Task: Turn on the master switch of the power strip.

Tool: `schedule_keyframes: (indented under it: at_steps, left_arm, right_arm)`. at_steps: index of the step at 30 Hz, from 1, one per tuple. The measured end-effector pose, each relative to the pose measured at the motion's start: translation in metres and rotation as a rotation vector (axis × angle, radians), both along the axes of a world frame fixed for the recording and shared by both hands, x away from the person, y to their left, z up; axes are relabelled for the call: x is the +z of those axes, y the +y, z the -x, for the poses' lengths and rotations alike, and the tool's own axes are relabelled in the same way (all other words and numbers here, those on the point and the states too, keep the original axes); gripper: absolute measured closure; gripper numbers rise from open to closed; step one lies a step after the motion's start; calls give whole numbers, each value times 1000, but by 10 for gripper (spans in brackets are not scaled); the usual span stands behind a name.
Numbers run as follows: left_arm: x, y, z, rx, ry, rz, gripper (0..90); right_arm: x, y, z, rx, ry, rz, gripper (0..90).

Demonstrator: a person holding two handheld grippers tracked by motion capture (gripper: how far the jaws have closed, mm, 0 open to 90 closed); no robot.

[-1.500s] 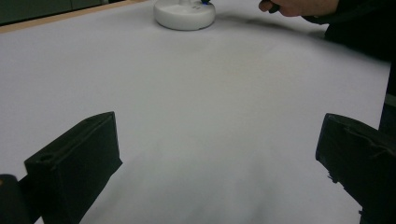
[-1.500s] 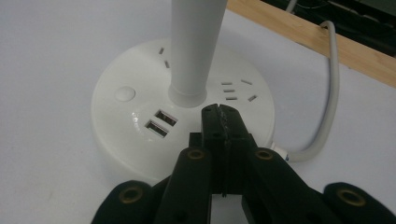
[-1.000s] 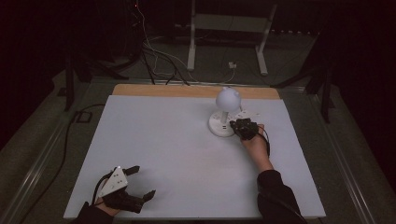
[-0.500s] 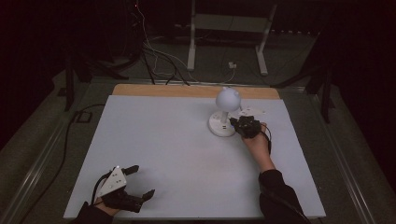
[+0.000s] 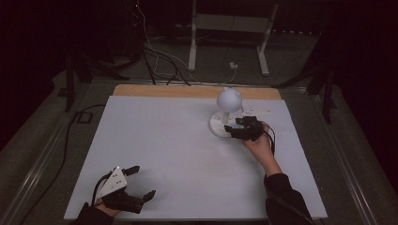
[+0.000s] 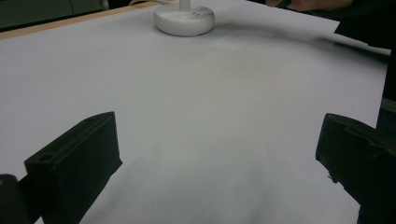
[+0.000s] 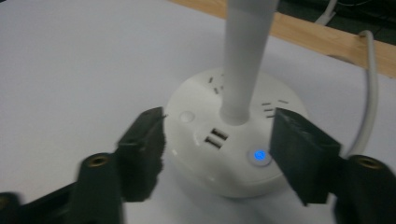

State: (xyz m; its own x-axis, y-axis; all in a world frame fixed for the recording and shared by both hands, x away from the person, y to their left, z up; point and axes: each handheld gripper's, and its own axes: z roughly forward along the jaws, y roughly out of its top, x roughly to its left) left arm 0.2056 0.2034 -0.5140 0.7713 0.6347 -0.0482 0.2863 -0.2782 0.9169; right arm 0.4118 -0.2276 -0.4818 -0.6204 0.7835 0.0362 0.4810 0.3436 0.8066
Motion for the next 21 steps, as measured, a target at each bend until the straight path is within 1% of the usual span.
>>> schedule_keyframes:
  at_steps: [1,2,3,4,6,7,8,9,10,12,13,16,17,18,20,21]
  left_arm:
    - [0,0,0,-1,-1,0,3]
    - [0,0,0,0,-2,1,3]
    - [0,0,0,0,-2,1,3]
    - [1,0,0,0,-2,3,3]
    - [1,0,1,-1,-3,0,3]
    - [1,0,1,-1,-4,0,3]
    - [1,0,1,-1,-4,0,3]
    - [1,0,1,-1,-4,1,3]
    - [1,0,1,-1,-4,1,3]
    - [0,-1,1,0,-1,-2,3]
    - [0,-1,1,-1,-1,-3,2]
    - [0,-1,1,-2,-2,-5,3]
    - [0,-1,1,-3,-2,-6,3]
    - [0,-1,1,-4,-1,-7,3]
    - [0,-1,1,-3,-3,-4,3]
    - [0,-1,1,-2,-3,-2,3]
  right_arm:
    - [1,1,3,6,10,0,229]
    - [2,2,4,14,17,1,191]
    - [2,2,4,14,17,1,191]
    - [4,3,7,18,22,1,143]
    - [5,2,7,19,24,-5,131]
    - [8,1,9,25,35,-14,27]
    - [9,1,9,33,40,-18,5]
    - [10,0,11,44,45,-21,0]
    - [12,0,13,61,39,-26,0]
    - [13,-1,14,68,37,-28,0]
    - [15,-1,17,66,31,-12,0]
    - [17,-2,20,70,29,-11,0]
    - [19,-3,24,74,26,2,0]
    - [19,-3,24,74,26,2,0]
    - [24,-5,31,80,16,11,0]
    - [24,-5,31,80,16,11,0]
